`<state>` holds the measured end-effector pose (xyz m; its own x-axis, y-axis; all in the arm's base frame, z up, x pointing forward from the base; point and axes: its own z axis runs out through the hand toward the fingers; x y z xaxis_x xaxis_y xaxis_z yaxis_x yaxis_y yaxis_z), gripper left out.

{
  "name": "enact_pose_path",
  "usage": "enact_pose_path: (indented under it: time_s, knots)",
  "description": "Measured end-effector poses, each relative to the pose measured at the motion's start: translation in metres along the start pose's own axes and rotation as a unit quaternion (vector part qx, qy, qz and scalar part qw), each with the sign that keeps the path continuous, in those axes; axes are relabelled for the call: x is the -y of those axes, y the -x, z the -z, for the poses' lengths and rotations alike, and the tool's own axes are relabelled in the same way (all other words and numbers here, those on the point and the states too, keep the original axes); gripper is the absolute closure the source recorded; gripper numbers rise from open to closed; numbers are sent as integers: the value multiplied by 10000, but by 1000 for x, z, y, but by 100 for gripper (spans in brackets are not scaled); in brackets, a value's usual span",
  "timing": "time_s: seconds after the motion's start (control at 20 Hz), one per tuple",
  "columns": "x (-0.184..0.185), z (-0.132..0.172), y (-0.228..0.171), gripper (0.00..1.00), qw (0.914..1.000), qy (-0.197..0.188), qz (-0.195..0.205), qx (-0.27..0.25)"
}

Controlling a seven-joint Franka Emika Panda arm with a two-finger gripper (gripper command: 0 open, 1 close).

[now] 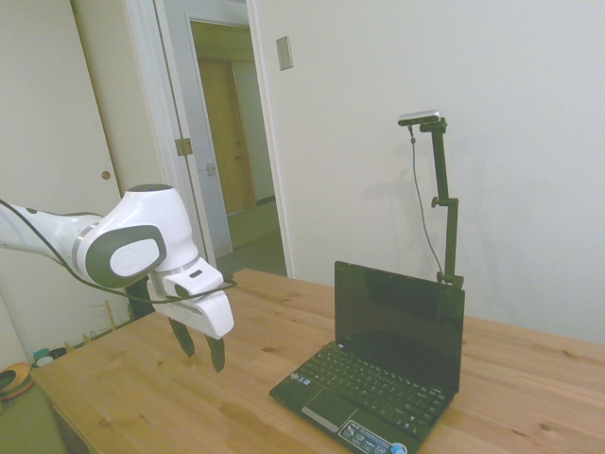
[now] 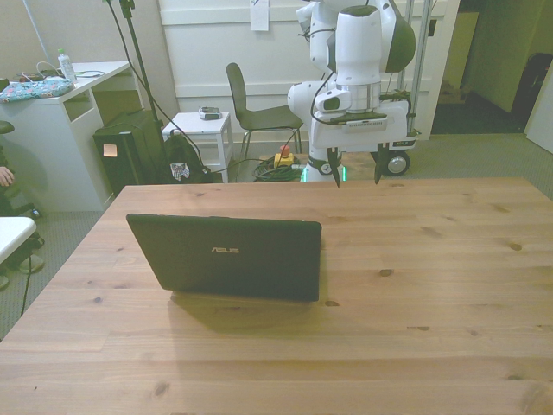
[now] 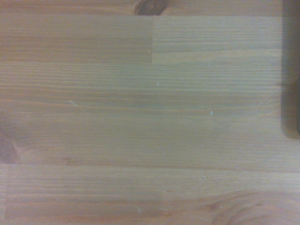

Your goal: Close the laptop

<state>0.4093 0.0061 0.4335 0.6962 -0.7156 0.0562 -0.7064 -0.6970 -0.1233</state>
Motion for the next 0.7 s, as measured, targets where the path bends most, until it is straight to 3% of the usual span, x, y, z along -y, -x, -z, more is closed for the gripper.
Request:
enact_pose_path:
  time_s: [0.1, 0.3, 0.7]
  knots:
    - [-1, 0, -1, 0, 9999, 68, 56, -57]
    - [22, 17, -12, 0, 9971, 241, 143, -710]
    - [63, 60, -100, 0, 9853, 317, 21, -1681]
